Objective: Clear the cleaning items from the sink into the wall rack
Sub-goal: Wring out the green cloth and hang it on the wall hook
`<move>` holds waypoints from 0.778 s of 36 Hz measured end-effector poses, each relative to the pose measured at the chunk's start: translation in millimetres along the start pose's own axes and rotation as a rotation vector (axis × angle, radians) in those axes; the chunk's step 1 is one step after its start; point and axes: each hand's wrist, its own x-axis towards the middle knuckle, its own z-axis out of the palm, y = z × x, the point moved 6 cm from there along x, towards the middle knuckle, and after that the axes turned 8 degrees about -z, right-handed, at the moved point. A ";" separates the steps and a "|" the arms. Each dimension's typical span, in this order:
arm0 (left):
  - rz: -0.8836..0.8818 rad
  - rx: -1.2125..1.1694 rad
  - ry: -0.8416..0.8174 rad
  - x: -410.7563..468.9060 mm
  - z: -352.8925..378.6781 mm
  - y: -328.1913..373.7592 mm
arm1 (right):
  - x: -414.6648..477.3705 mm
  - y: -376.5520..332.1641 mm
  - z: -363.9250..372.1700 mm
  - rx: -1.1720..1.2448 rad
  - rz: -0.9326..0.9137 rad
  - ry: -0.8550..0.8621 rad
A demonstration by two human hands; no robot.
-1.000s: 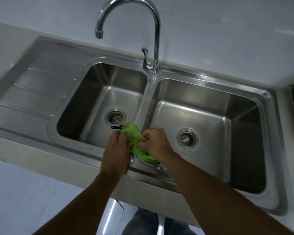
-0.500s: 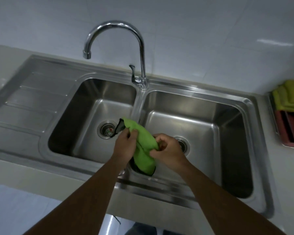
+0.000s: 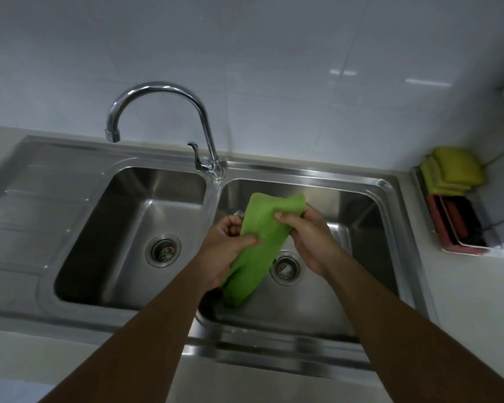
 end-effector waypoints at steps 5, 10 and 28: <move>-0.190 0.078 -0.203 4.2 30.4 -4.7 | 1.9 -22.3 -8.4 -0.080 -0.101 -0.020; -0.031 0.128 -0.138 13.7 47.5 18.8 | 3.9 -34.7 -19.4 -0.174 -0.133 -0.092; 0.120 -0.078 -0.204 23.0 96.3 34.5 | 5.0 -42.6 -66.9 0.007 0.295 -0.154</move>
